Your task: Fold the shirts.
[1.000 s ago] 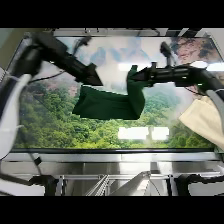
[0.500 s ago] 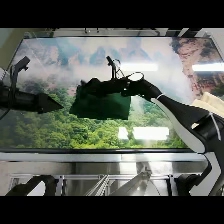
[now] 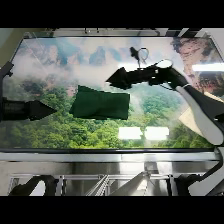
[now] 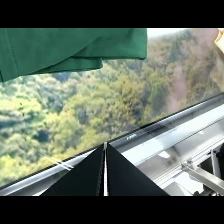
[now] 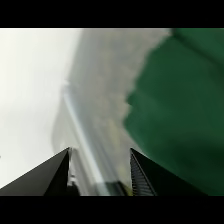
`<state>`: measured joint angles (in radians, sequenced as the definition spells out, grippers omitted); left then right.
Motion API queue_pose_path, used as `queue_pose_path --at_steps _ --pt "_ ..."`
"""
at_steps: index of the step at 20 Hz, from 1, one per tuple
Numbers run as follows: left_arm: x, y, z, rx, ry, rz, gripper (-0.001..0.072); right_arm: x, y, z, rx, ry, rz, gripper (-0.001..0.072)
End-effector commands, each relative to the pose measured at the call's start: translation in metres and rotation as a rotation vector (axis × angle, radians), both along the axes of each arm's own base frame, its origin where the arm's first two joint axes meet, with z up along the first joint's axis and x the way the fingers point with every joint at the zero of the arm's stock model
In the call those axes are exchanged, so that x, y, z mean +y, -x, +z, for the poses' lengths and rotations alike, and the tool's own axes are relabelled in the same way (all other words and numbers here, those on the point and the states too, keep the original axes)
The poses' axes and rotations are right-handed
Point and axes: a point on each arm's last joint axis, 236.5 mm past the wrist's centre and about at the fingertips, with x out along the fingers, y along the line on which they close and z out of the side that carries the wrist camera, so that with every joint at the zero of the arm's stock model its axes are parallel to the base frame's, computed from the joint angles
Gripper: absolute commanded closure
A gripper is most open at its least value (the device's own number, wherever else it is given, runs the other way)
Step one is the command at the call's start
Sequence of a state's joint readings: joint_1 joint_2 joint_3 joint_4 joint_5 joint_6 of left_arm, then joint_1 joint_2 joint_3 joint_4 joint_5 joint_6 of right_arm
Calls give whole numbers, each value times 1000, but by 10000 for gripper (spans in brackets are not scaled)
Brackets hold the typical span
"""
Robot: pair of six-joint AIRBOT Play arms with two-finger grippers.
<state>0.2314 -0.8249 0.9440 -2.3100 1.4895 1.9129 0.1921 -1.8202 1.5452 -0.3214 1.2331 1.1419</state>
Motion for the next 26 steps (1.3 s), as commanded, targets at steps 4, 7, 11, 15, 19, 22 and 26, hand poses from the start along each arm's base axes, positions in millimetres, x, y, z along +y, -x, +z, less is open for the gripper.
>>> queue_pose_path --at_steps 4,7,11,15,19,22,26 --pt "-17 0 17 -25 95 -15 687 -115 21 -116 222 405 -271 105" --pt "-17 2 17 -21 95 -19 686 -91 38 -152 321 409 -238 104" --pt "-18 4 16 -12 96 -28 687 -31 39 -155 337 258 -215 106" --pt "-20 12 15 12 98 -52 686 -11 34 -152 334 216 -245 206" --pt "-20 12 15 11 98 -51 687 -7 23 -131 291 159 -259 692" --pt "-20 12 15 10 98 -50 687 -50 -17 -67 167 113 -360 693" --pt "-20 11 15 10 98 -50 686 -242 -18 27 34 379 -682 693"
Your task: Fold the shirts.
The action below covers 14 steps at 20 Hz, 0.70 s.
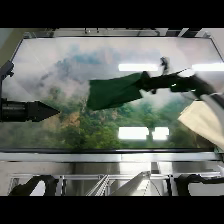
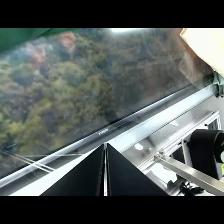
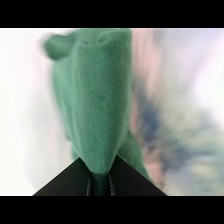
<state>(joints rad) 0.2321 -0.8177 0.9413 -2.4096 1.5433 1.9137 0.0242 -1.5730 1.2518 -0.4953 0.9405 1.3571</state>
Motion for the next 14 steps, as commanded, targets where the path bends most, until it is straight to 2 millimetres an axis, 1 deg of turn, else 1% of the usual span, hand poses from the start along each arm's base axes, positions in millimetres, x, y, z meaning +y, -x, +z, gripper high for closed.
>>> queue_pose_path --at_steps 1,2,3,4,5,6,8,9,10,11,12,13,14 --pt "1 -2 0 -14 -5 -1 687 -174 38 59 24 330 -285 693" --pt "2 -6 0 -32 -9 4 687 -229 73 67 80 456 -375 693" --pt "3 -10 1 -44 -11 15 686 -272 108 70 149 556 -455 693" --pt "4 -12 2 -52 -11 24 687 -311 146 71 218 647 -537 693" --pt "4 -14 2 -56 -12 29 686 -339 182 67 289 708 -607 694" --pt "4 -14 2 -56 -12 29 687 -357 211 60 349 750 -660 694" --pt "4 -13 2 -53 -12 25 686 -376 260 35 466 787 -727 693" --pt "4 -12 1 -50 -11 22 686 -378 278 20 521 794 -730 693" --pt "3 -11 1 -48 -11 20 687 -377 292 3 566 796 -708 691" --pt "3 -11 1 -48 -11 20 686 -376 300 -8 603 784 -701 690" --pt "3 -11 1 -48 -11 20 686 -375 304 -15 625 770 -698 619" --pt "3 -11 1 -47 -11 19 687 -373 304 -15 636 764 -691 303" --pt "3 -10 1 -45 -10 16 687 -373 304 -13 634 767 -679 21"
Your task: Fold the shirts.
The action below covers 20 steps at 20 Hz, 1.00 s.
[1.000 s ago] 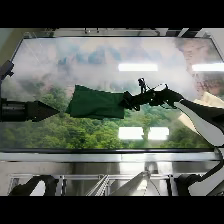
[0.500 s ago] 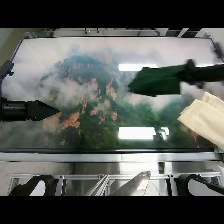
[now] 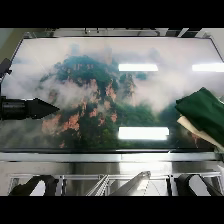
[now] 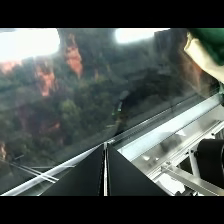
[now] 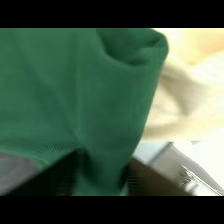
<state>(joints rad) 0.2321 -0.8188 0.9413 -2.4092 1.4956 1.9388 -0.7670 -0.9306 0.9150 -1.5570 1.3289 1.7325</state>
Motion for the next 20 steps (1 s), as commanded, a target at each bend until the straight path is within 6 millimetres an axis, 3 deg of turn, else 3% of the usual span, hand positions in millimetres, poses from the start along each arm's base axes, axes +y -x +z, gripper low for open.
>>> queue_pose_path --at_steps 1,4,5,7,8,10,13,15,18,20 --pt "0 2 0 6 1 -6 687 -4 27 -7 83 1 -14 1" --pt "-1 1 0 4 3 -5 686 10 18 18 29 -42 1 1" --pt "-1 1 1 4 6 -6 687 22 8 29 -22 -78 15 1" --pt "-8 1 10 -12 43 -14 687 65 -27 59 -202 -177 136 7" --pt "-8 1 17 -28 45 -21 687 96 -49 79 -323 -241 222 96" --pt "-8 -2 36 -79 27 -33 687 159 -80 119 -524 -336 434 644" --pt "-7 -2 54 -145 3 -34 687 230 -92 148 -642 -346 654 691" --pt "-9 9 44 -125 9 -35 687 271 -89 151 -689 -320 788 691" --pt "-14 31 17 -102 14 -32 687 331 -74 135 -741 -352 943 691" --pt "-17 42 7 -119 11 -25 687 347 -68 121 -722 -352 997 691"
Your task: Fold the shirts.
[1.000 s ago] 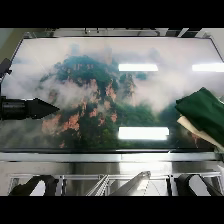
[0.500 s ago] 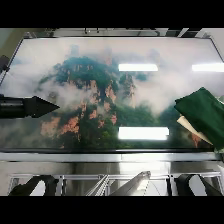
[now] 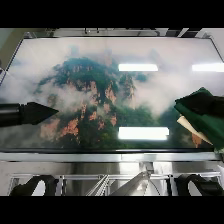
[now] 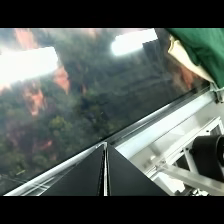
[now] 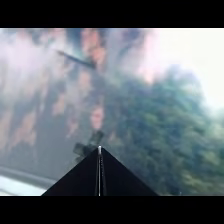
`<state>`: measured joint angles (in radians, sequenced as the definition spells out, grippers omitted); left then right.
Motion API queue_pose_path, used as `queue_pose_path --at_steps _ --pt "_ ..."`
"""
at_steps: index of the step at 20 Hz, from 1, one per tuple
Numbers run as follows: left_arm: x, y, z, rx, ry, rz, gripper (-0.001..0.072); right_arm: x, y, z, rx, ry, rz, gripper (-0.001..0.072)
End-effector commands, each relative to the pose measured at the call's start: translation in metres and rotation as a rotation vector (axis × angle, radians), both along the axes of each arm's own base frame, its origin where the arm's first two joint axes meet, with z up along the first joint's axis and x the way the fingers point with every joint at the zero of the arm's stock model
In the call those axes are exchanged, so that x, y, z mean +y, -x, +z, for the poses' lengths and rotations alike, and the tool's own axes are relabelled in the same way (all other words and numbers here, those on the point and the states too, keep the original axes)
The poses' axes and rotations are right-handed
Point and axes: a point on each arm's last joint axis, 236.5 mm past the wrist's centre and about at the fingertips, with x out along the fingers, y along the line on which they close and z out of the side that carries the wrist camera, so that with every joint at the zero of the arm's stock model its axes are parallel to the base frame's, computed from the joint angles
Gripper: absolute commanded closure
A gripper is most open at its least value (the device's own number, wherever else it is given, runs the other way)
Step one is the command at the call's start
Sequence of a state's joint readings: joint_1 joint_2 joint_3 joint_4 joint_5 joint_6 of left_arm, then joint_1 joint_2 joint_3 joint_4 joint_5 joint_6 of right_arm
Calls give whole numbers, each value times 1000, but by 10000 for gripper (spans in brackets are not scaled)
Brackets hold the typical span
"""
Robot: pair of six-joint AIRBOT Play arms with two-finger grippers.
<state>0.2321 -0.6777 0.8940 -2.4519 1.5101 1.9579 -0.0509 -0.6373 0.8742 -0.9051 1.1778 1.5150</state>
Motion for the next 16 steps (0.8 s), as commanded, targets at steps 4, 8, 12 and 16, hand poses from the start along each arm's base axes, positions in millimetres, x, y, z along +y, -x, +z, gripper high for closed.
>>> queue_pose_path --at_steps 4,8,12,16 --pt "-7 31 -32 -1 0 3 687 47 12 -5 -55 -39 112 691" --pt "-9 35 -44 37 12 2 690 49 12 -3 -55 -52 114 691" --pt "-9 36 -44 40 11 -1 690 49 12 -3 -55 -52 114 691" --pt "-9 36 -44 40 11 -1 690 49 12 -3 -54 -52 114 691"
